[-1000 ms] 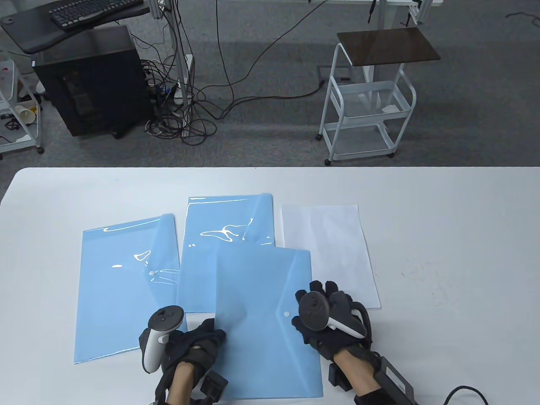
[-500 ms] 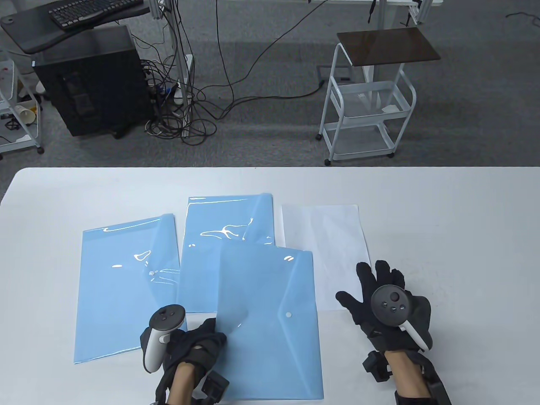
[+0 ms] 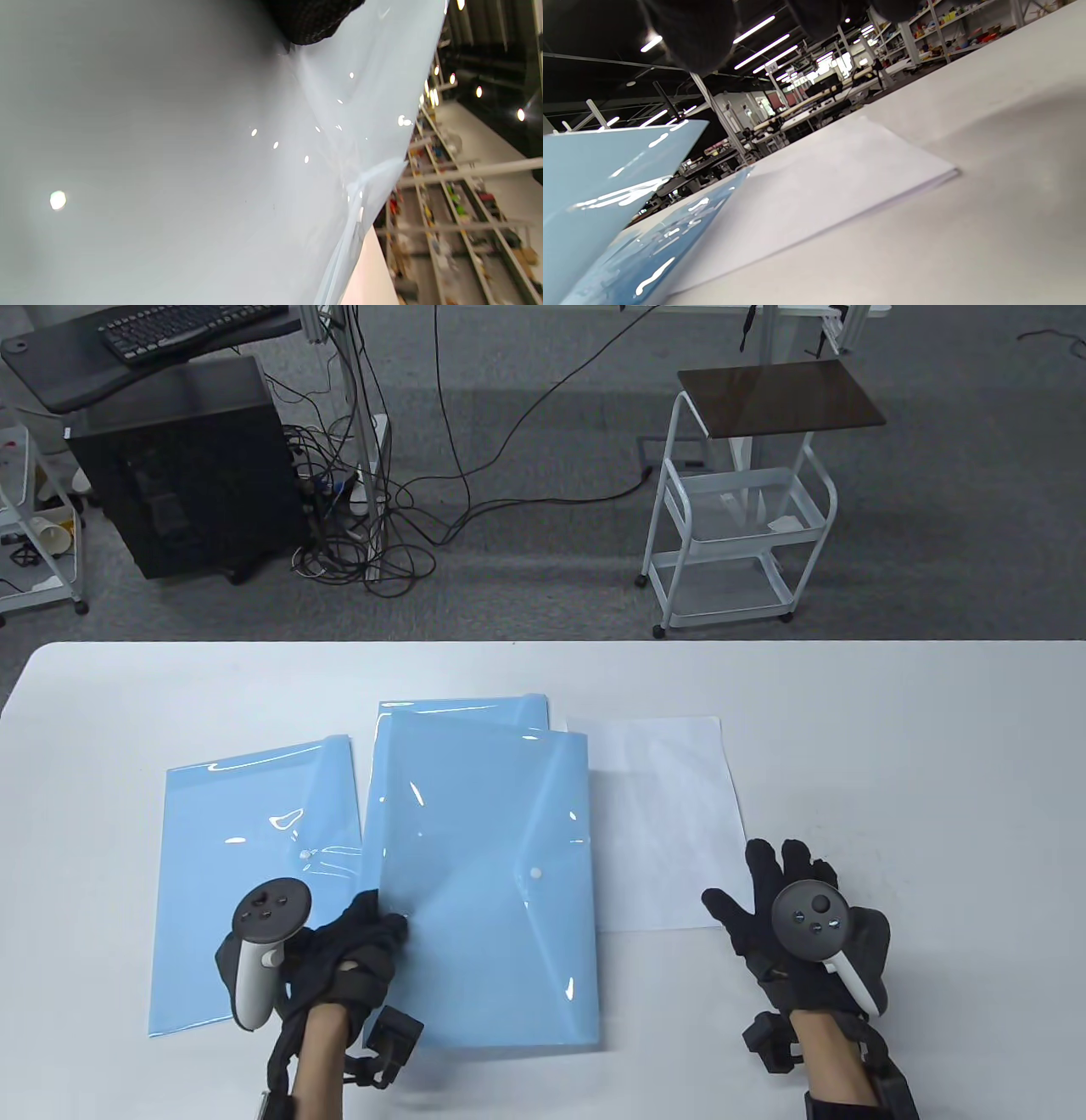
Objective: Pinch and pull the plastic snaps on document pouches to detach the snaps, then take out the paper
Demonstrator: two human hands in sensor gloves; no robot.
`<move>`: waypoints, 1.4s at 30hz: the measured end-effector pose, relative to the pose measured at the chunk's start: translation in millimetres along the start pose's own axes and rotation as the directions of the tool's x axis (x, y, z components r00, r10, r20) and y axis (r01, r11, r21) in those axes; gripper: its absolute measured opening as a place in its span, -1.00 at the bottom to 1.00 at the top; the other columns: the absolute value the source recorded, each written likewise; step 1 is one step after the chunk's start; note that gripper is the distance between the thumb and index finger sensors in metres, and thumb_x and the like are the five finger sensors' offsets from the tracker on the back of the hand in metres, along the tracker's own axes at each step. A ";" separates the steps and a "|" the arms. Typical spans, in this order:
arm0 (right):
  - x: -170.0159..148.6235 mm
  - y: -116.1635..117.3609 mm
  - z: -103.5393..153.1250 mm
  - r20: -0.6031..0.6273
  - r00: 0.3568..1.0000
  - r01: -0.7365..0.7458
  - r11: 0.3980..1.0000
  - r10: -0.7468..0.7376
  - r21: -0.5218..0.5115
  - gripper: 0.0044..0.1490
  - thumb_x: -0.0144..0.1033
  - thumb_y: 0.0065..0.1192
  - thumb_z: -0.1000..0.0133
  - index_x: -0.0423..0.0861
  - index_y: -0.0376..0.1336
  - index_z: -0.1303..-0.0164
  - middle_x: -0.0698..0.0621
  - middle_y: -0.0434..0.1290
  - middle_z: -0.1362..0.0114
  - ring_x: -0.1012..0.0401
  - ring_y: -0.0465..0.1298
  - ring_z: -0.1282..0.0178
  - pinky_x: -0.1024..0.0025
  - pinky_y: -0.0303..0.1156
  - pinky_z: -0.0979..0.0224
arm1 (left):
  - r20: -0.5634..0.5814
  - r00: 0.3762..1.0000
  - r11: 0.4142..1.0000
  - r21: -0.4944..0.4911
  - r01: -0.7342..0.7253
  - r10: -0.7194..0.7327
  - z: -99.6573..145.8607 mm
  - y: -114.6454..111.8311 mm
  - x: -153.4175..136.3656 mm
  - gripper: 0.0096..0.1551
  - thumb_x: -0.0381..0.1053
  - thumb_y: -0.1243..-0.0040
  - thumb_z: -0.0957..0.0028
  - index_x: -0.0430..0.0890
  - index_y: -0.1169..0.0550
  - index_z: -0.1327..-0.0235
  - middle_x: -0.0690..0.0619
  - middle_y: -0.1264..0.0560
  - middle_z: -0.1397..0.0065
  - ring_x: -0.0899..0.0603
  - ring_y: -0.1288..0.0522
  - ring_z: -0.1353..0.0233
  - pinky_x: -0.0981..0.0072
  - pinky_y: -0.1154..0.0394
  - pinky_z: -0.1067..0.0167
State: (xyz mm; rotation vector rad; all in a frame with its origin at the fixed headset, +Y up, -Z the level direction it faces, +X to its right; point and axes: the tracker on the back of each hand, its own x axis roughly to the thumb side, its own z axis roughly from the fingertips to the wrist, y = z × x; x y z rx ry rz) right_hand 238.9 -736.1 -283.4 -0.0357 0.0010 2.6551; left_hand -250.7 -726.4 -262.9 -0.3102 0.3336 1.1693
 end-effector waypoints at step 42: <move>-1.2 5.2 3.0 0.019 0.999 0.037 0.998 -0.038 0.042 0.07 0.28 0.12 -0.20 -0.16 0.00 -0.75 -0.52 -0.01 -0.79 -0.57 0.02 -0.60 -0.76 -0.01 -0.29 | -0.291 0.868 0.815 0.319 0.484 -0.401 -119.6 22.7 8.2 -0.19 0.18 -0.26 -0.07 -0.17 -0.31 -0.50 -0.08 -0.55 -0.36 -0.28 -0.66 -0.17 0.03 -0.62 -0.02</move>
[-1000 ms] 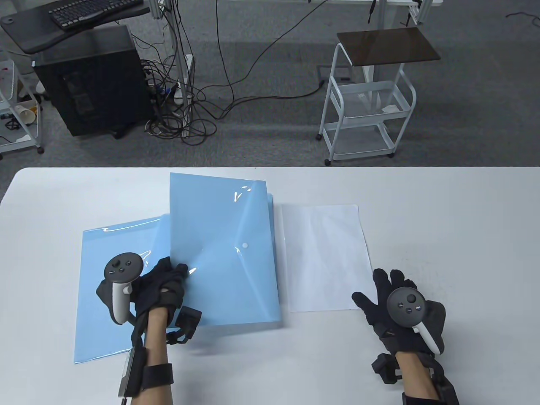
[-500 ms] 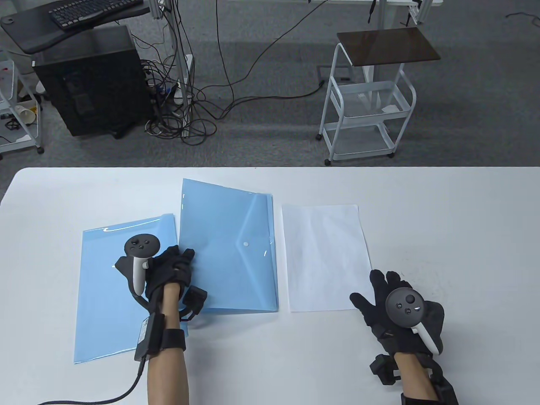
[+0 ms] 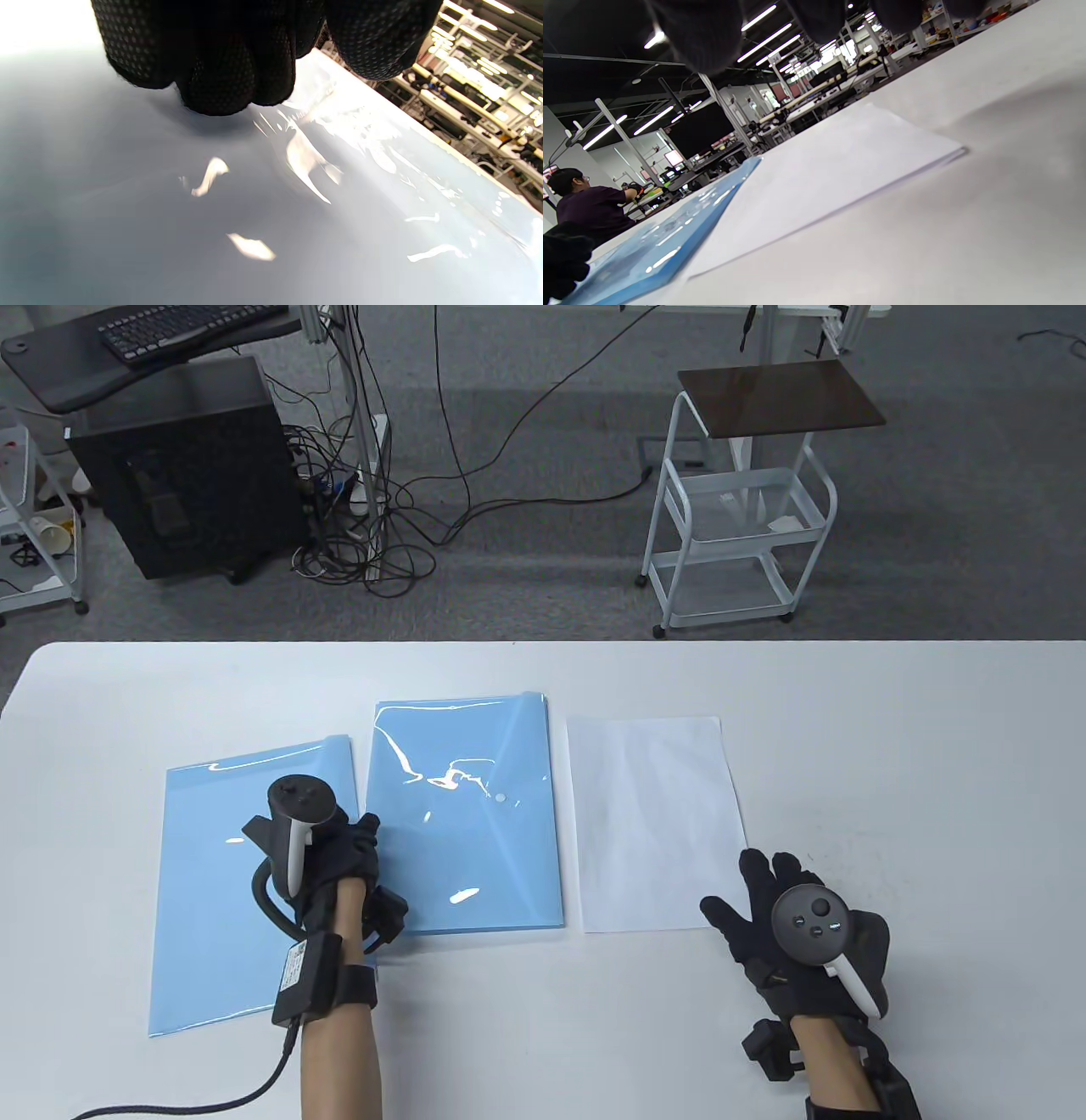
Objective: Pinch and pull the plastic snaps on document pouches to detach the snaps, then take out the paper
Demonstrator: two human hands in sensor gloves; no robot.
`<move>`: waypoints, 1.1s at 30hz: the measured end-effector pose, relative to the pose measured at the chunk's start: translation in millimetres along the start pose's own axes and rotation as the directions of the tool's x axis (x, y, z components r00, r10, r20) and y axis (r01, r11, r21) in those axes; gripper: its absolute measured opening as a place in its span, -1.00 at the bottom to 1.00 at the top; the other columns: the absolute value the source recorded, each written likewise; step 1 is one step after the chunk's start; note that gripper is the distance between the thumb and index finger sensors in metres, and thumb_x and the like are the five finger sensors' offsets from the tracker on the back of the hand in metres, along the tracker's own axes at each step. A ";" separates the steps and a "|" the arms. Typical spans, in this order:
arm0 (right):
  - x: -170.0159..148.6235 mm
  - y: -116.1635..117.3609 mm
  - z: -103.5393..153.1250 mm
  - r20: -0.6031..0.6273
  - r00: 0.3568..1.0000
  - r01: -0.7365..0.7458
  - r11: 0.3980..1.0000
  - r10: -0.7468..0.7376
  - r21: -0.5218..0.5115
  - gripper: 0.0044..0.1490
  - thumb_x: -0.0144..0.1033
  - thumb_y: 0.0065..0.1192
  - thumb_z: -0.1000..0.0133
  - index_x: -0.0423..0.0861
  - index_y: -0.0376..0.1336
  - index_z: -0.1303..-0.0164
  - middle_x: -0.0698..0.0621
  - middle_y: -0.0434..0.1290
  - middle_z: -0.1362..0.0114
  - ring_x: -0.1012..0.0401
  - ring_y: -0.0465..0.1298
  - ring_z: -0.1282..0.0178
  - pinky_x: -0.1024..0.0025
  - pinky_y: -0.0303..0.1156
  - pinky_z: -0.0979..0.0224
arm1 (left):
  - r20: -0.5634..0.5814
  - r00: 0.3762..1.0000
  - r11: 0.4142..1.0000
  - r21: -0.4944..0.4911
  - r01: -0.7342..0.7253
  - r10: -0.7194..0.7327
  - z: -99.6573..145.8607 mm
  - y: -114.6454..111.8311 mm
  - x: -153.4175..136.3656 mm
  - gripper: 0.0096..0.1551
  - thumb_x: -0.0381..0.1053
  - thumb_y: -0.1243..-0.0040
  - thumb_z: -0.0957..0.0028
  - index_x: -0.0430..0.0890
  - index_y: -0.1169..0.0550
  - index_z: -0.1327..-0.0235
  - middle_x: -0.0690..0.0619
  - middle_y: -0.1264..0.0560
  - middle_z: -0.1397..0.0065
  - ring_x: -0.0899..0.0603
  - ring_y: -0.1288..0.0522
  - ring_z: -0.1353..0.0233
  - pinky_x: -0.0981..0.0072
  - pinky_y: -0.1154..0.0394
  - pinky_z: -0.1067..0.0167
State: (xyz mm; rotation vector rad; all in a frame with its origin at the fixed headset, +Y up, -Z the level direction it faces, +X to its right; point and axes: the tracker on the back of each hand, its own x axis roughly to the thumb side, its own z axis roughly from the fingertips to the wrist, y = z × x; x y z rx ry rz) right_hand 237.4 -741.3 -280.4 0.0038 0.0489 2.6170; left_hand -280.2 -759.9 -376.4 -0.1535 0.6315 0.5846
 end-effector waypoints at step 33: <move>6.7 5.1 4.2 -0.004 1.000 -0.015 1.000 0.015 0.004 0.07 0.28 0.12 -0.20 -0.17 0.00 -0.75 -0.52 0.01 -0.79 -0.57 0.03 -0.60 -0.77 -0.02 -0.28 | -0.403 0.904 0.988 -0.106 0.109 -0.143 -31.7 72.3 -150.1 0.32 0.21 -0.56 0.19 -0.46 -0.13 -0.54 -0.33 -0.24 -0.52 -0.52 -0.31 -0.37 -0.48 -0.32 -0.27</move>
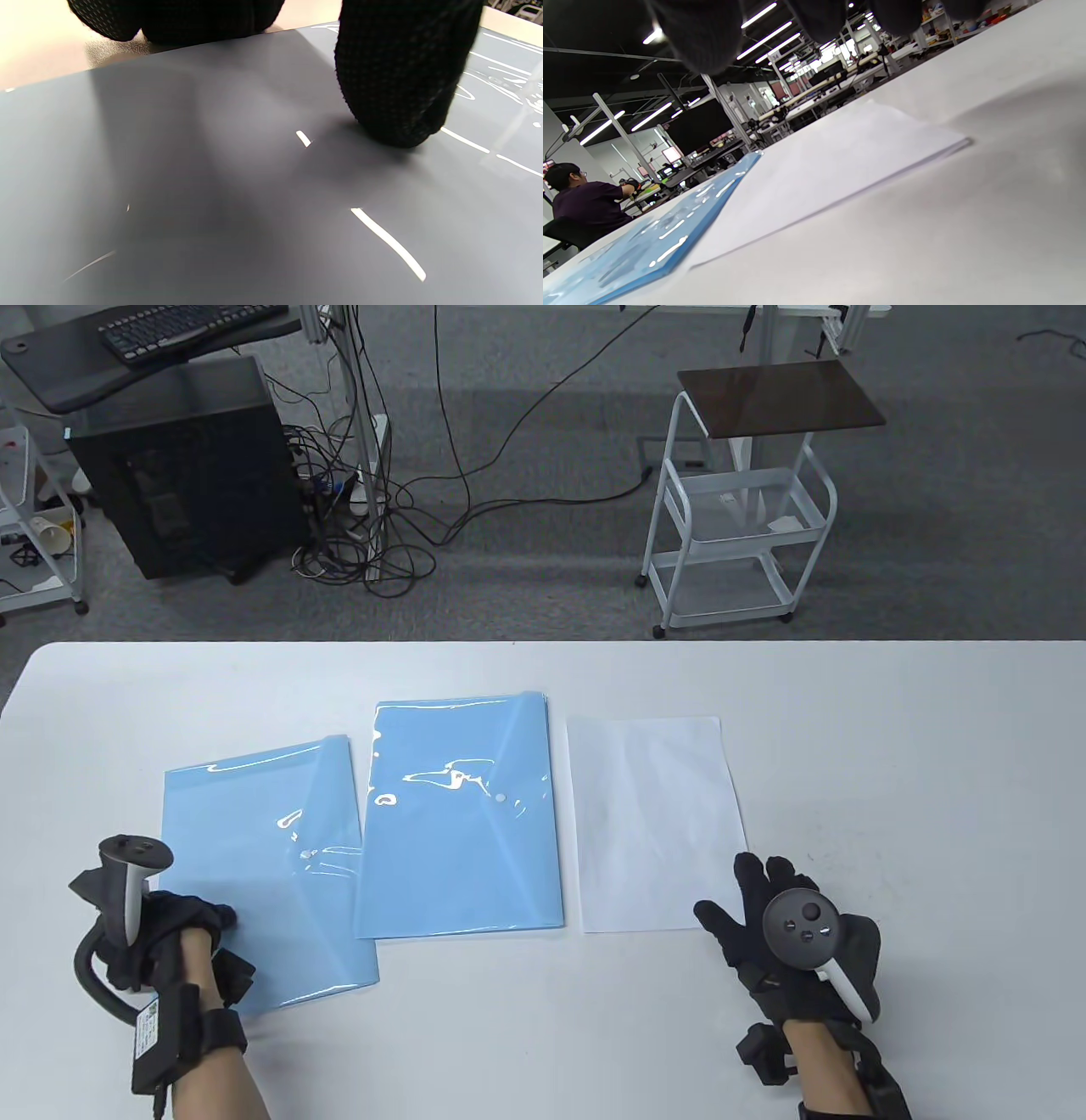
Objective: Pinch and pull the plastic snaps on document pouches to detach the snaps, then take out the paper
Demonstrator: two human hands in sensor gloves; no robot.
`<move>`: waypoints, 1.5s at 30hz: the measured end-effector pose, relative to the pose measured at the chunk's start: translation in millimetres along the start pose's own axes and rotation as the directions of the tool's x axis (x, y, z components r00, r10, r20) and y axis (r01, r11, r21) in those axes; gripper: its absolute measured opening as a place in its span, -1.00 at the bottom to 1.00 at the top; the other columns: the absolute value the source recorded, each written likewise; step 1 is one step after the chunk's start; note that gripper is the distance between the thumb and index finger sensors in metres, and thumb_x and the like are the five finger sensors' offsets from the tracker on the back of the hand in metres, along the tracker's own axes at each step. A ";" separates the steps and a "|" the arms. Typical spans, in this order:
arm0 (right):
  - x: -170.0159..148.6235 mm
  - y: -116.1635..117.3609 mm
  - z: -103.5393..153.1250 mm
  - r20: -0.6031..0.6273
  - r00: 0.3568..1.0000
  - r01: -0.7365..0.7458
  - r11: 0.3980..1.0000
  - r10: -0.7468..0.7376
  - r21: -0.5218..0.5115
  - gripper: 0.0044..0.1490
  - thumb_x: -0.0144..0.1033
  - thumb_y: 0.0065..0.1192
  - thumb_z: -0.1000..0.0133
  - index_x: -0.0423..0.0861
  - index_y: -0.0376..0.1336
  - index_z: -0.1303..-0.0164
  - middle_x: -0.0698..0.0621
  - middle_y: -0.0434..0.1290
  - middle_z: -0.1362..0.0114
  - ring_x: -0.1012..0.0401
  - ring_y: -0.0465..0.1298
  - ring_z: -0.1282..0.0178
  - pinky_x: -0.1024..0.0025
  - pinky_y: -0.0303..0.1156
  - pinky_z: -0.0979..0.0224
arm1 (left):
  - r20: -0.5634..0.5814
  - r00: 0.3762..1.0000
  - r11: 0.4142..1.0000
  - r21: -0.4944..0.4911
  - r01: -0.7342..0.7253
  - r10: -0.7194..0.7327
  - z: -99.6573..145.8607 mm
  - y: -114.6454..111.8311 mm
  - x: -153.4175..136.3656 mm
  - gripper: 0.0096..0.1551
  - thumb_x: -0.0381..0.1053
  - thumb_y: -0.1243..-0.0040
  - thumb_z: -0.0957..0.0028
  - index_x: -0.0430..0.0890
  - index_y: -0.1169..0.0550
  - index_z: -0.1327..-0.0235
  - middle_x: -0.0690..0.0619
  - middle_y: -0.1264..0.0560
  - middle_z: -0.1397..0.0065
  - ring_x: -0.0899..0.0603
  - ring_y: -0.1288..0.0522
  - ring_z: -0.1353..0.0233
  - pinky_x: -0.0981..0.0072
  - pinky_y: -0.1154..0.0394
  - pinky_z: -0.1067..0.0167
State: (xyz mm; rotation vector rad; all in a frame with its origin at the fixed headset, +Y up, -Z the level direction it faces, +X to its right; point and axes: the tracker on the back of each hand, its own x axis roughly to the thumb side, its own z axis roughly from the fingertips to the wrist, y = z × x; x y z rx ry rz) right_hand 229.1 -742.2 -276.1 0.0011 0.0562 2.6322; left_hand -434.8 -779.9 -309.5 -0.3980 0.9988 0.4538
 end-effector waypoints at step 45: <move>14.5 1.8 6.5 0.070 0.994 0.081 0.997 -0.082 0.014 0.07 0.27 0.11 -0.21 -0.17 0.00 -0.75 -0.52 0.02 -0.78 -0.56 0.04 -0.60 -0.75 -0.01 -0.28 | 0.637 0.710 0.923 -0.006 -0.385 0.300 248.5 66.7 36.5 -0.50 -0.13 -0.18 -0.19 -0.23 -0.47 -0.37 -0.03 -0.69 -0.16 -0.10 -0.78 0.14 0.19 -0.71 0.21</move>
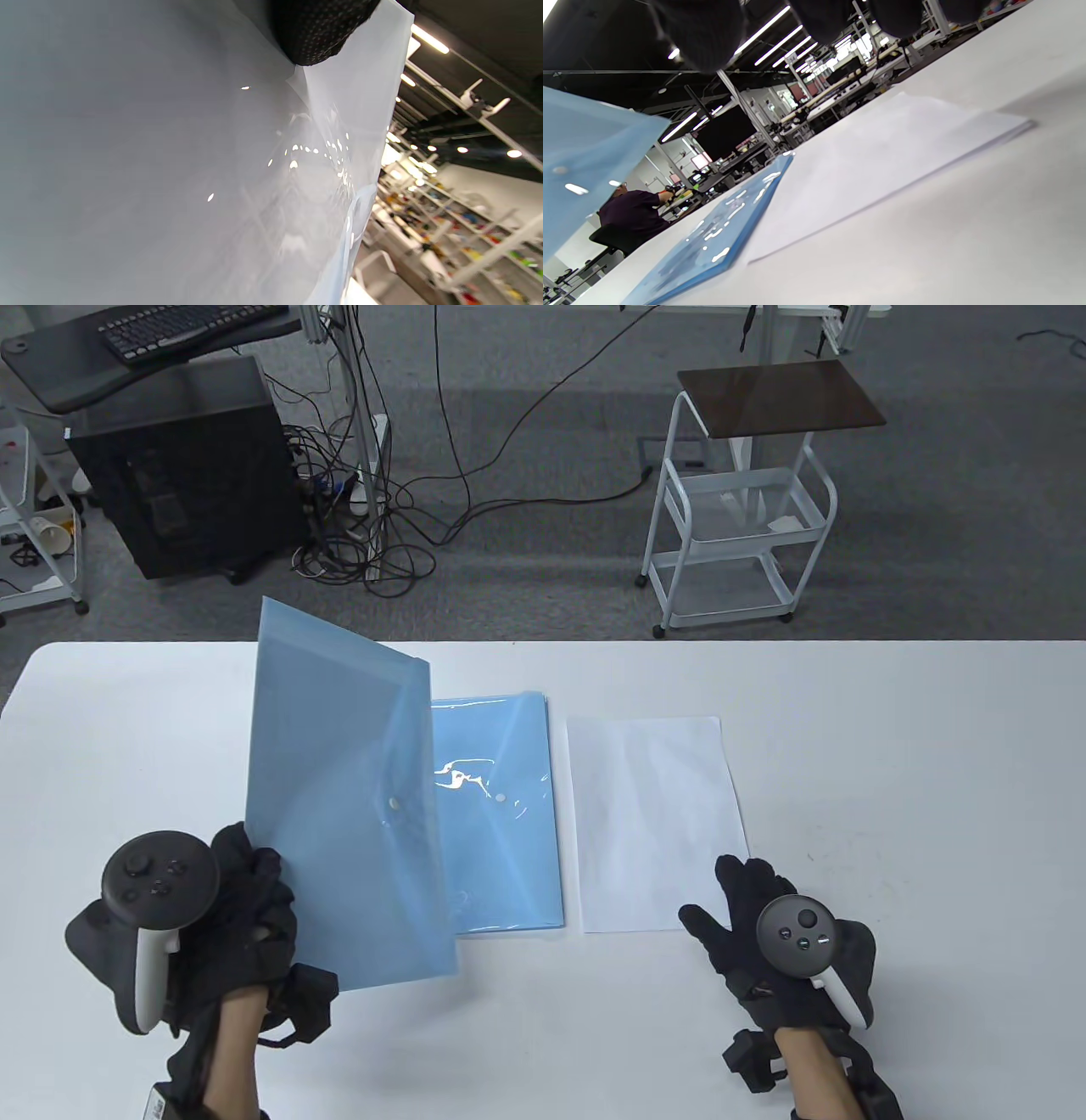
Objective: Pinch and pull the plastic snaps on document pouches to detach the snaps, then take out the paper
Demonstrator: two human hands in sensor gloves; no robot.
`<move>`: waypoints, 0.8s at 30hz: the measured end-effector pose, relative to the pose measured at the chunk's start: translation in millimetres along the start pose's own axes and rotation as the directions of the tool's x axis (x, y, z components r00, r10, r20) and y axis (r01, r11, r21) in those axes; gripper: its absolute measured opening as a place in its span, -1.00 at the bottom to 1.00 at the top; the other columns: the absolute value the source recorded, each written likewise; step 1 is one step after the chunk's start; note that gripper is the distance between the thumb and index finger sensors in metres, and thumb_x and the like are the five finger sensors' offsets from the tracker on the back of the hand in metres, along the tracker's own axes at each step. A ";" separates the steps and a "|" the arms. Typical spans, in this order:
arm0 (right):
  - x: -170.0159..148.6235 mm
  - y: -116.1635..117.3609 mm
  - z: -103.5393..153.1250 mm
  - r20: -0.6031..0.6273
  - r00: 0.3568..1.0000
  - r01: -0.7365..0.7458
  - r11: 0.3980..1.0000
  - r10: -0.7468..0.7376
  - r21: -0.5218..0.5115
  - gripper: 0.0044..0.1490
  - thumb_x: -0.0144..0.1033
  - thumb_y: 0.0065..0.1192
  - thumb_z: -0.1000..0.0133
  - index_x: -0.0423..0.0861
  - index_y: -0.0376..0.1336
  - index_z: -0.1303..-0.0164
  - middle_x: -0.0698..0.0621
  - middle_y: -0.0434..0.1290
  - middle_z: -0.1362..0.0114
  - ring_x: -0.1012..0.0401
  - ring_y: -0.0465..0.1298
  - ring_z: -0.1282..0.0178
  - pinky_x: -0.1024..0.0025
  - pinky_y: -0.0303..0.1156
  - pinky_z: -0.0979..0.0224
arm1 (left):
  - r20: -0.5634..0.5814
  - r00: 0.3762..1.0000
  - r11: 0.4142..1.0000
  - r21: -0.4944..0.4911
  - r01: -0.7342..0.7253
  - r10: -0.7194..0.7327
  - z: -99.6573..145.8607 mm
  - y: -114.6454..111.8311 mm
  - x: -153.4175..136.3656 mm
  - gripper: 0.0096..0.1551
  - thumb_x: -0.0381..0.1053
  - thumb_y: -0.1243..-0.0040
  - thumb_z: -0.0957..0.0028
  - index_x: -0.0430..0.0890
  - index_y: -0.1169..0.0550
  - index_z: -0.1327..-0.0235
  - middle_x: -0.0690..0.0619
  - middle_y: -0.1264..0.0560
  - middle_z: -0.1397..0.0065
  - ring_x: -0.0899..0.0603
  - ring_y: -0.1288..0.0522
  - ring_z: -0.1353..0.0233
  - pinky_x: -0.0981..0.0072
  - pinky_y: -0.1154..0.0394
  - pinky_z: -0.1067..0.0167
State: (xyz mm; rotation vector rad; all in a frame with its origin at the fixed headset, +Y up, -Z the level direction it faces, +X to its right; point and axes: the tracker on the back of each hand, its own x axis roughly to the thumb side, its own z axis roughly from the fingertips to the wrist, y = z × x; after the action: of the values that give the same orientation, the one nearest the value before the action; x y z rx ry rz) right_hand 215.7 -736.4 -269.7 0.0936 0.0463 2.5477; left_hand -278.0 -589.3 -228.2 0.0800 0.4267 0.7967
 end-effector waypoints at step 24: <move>12.4 10.7 3.5 0.038 0.997 -0.074 0.997 0.074 0.018 0.08 0.27 0.11 -0.21 -0.19 -0.02 -0.75 -0.52 0.01 -0.79 -0.56 0.03 -0.60 -0.75 -0.01 -0.29 | -0.275 0.900 0.765 -0.476 -0.434 0.339 -5.5 -168.4 -87.0 -0.48 -0.15 -0.06 -0.20 -0.20 -0.35 -0.43 -0.01 -0.61 -0.26 -0.11 -0.74 0.02 0.13 -0.69 0.07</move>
State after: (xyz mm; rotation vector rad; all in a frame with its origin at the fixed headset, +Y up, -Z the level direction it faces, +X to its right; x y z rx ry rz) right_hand 199.8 -738.4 -265.0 0.1537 0.0537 2.6190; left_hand -220.2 -769.4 -242.0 -0.4370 0.3432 1.3207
